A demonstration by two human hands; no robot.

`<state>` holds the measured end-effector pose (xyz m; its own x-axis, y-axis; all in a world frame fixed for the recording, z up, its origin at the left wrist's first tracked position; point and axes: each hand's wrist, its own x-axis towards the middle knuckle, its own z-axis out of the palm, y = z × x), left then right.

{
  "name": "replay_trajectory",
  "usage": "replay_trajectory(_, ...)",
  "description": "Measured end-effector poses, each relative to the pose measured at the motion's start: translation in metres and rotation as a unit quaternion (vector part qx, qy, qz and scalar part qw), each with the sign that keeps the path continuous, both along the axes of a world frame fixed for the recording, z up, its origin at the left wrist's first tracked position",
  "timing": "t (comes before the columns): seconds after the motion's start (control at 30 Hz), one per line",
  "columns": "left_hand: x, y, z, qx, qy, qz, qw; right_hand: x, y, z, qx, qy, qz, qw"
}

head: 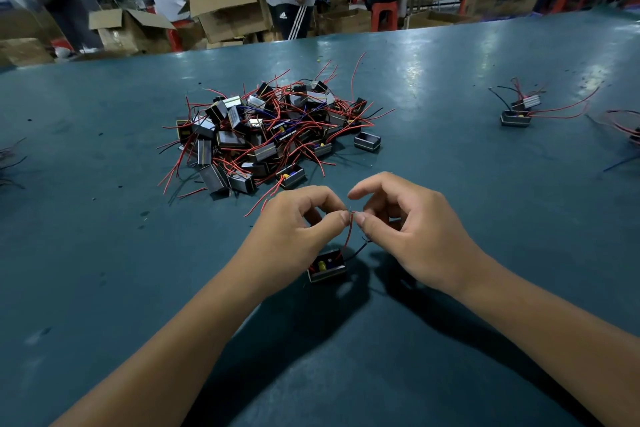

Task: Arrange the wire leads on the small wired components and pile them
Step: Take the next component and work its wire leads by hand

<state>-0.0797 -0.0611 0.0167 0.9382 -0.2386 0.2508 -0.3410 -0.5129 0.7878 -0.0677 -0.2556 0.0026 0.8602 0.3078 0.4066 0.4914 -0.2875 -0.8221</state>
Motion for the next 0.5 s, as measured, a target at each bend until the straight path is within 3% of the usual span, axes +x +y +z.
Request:
replay_trajectory(0.37,0.0022,-0.0033,-0.0039,0.024,0.01,-0.02,0.999,0.0007,-0.0013,0.0036,-0.036,0.019,-0.043,0.998)
replay_trajectory(0.5,0.0025,0.0025,-0.0021,0.124,-0.025,0.006,0.992,0.0024,-0.0038,0.005,-0.065,0.022,-0.032,0.997)
